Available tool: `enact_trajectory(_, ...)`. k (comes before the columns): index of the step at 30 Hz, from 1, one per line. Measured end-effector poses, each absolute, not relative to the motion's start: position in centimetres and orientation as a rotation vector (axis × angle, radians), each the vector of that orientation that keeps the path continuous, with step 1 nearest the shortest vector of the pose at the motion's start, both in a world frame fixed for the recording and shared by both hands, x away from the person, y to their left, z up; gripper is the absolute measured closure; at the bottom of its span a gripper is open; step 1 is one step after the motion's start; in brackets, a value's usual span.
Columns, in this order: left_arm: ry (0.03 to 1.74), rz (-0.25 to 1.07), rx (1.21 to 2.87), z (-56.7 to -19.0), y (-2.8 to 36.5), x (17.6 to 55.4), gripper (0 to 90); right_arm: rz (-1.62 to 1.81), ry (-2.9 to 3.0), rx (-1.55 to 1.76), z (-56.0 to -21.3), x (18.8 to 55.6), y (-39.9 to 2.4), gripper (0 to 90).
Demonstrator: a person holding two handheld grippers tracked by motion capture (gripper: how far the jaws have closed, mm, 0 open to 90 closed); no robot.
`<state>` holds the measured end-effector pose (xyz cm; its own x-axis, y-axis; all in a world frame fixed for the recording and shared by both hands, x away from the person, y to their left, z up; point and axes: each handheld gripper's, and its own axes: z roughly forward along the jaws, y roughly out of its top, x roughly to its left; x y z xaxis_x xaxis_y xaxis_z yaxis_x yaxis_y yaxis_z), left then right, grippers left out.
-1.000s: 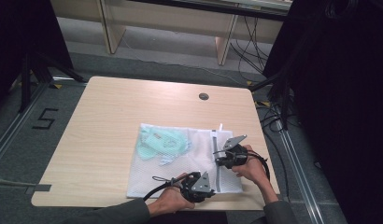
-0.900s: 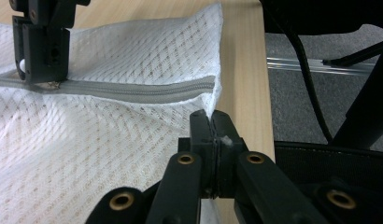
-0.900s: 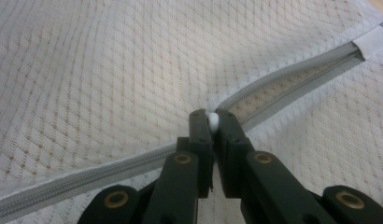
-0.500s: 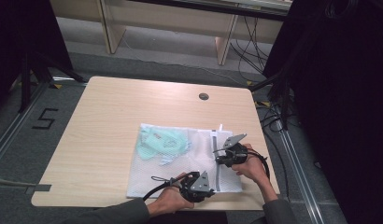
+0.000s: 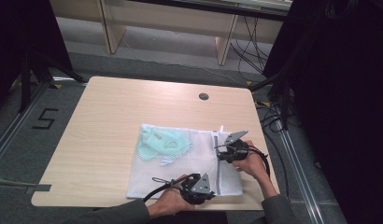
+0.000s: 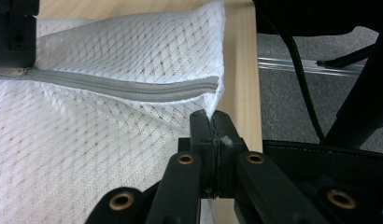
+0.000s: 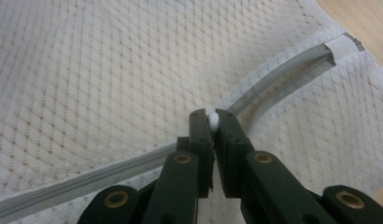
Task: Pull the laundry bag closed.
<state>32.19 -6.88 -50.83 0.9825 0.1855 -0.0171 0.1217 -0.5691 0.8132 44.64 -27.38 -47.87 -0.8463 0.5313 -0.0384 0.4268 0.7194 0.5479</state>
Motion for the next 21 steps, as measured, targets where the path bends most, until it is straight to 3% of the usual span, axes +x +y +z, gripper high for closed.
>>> enact_trajectory(21,0.211,0.082,2.183,-50.7,-6.9,32.2,88.9,0.816,2.717,0.754,-47.8,46.0,-27.1,86.5)
